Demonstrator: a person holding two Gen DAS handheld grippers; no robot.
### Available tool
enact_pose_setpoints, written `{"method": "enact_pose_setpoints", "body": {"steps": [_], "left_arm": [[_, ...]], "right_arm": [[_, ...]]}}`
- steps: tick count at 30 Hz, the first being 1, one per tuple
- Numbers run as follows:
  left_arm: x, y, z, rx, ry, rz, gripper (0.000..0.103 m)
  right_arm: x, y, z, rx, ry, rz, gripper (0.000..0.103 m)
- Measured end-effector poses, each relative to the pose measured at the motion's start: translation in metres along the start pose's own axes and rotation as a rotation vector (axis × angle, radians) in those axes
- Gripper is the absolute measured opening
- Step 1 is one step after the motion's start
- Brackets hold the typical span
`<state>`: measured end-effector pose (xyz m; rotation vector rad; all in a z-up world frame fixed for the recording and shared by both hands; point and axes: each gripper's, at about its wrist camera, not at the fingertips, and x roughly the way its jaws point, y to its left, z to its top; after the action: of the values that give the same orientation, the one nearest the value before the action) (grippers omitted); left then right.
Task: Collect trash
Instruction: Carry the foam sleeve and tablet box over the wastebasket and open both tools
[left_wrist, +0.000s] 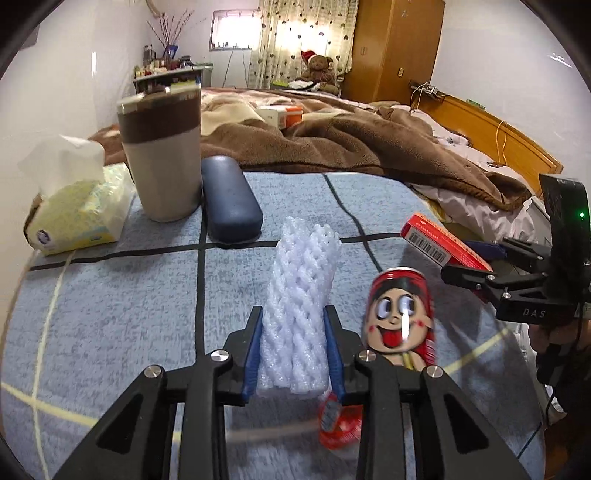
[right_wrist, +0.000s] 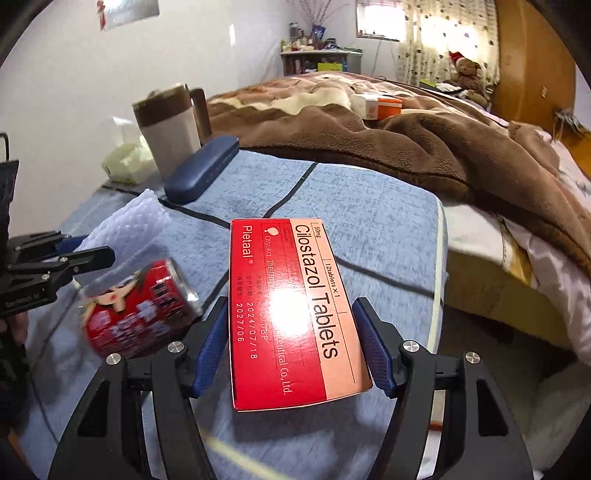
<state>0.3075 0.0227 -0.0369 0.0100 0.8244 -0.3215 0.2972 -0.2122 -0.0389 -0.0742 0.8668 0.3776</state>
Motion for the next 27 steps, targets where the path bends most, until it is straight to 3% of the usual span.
{"method": "enact_pose_setpoints", "body": {"steps": [11, 27], "left_arm": [[-0.057, -0.042, -0.005, 0.062, -0.106, -0.008, 0.032], [-0.111, -0.120, -0.032, 0.171, -0.188, -0.108, 0.032]], "right_arm": [[-0.062, 0.006, -0.017, 0.071, -0.104, -0.016, 0.068], [-0.157, 0.006, -0.069, 0.128, -0.222, -0.152, 0.068]]}}
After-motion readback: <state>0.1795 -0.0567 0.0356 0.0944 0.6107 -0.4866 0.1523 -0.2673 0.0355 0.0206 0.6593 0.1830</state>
